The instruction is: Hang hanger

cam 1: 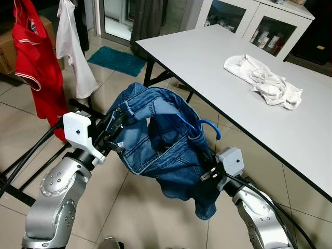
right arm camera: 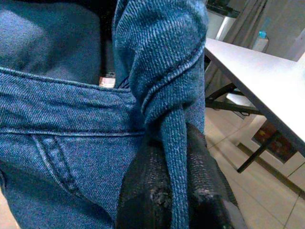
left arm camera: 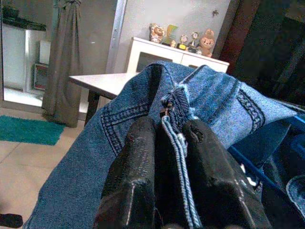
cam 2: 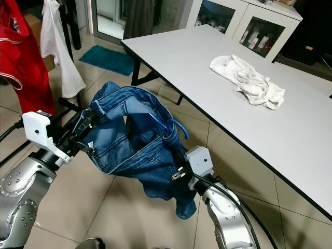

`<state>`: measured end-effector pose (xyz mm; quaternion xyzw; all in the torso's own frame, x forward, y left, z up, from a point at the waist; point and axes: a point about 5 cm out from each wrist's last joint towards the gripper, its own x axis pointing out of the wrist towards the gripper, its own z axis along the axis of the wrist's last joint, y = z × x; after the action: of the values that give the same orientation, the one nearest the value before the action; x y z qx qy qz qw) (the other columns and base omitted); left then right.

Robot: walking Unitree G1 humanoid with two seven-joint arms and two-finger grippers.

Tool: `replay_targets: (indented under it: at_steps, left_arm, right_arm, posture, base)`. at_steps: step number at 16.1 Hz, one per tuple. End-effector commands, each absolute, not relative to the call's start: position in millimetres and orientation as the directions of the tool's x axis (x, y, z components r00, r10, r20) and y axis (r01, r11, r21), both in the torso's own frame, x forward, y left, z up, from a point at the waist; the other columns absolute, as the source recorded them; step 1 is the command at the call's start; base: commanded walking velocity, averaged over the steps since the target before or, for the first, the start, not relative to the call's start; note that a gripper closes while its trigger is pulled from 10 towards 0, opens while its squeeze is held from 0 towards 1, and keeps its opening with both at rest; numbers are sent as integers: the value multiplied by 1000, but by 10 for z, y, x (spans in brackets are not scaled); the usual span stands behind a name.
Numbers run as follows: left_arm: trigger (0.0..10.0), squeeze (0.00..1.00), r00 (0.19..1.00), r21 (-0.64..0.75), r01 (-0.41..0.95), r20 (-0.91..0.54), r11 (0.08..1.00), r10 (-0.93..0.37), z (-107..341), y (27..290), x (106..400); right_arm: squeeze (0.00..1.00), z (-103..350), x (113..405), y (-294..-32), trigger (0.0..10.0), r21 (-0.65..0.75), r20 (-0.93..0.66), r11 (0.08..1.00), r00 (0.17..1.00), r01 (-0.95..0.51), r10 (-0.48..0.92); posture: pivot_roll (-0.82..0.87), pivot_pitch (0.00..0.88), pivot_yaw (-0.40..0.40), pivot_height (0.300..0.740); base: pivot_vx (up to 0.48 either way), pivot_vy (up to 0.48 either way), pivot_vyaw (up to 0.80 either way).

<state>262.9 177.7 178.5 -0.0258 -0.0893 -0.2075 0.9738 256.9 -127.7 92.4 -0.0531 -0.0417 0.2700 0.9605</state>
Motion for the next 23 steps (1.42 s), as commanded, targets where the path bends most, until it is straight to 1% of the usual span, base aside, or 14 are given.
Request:
replay_targets:
  at_steps: [1,12,13,14,15,16,17,18,20,21,22,23]
  left_arm:
    - [10000,1000,884,-15,433,203,901,-421,1829,1733,2613]
    - [10000,1000,877,-24,449,204,893,-435,1838,1721,2584]
    - [10000,1000,868,8,467,187,884,-460,1828,1699,2572]
    - [10000,1000,835,206,515,98,832,-541,1765,1644,2532]
    - [10000,1000,830,294,515,65,805,-554,1758,1651,2536]
    - [10000,1000,834,303,505,69,808,-547,1774,1666,2549]
    - [10000,39,830,356,489,91,797,-550,1850,1692,2574]
    - [10000,0,813,393,491,115,777,-571,1926,1696,2575]
    - [10000,0,794,393,506,135,767,-593,1975,1686,2563]
    - [10000,361,771,274,559,176,783,-612,2001,1670,2527]
    - [10000,1000,763,130,587,241,799,-600,2049,1661,2509]
    - [10000,1000,746,-56,628,330,776,-579,2122,1644,2475]
  right_arm:
    - [0,966,2579,-1341,0,-139,81,861,861,-489,502]
    - [0,959,2560,-1338,0,-136,79,861,861,-490,502]
    - [0,957,2557,-1338,0,-136,78,861,861,-490,502]
    - [0,957,2556,-1338,0,-136,78,861,861,-490,503]
    - [0,957,2555,-1337,0,-136,77,860,861,-491,503]
    - [0,957,2554,-1336,0,-137,77,860,860,-492,504]
    - [0,957,2556,-1337,0,-137,76,859,859,-493,506]
    - [0,957,2558,-1336,0,-136,76,858,859,-495,507]
    - [0,955,2561,-1334,0,-135,75,858,858,-496,508]
    - [0,954,2565,-1328,0,-135,76,857,857,-497,509]
    - [0,955,2568,-1328,0,-135,77,858,858,-496,508]
    - [0,956,2571,-1331,0,-135,78,859,859,-494,506]
  posture:
    - [128,105,-149,740]
    - [128,112,-147,740]
    - [128,114,-147,740]
    - [127,114,-148,740]
    - [130,116,-149,740]
    - [131,117,-149,740]
    - [133,116,-150,740]
    - [134,116,-150,740]
    - [135,115,-151,740]
    - [134,114,-150,740]
    - [133,114,-150,740]
    - [132,112,-149,740]
  base:
    - [0,0,0]
    - [0,0,0]
    - [0,0,0]
    - [0,0,0]
    - [0,0,0]
    - [0,0,0]
    - [0,0,0]
    - [0,0,0]
    - [0,0,0]
    - [0,0,0]
    - [0,0,0]
    - [0,0,0]
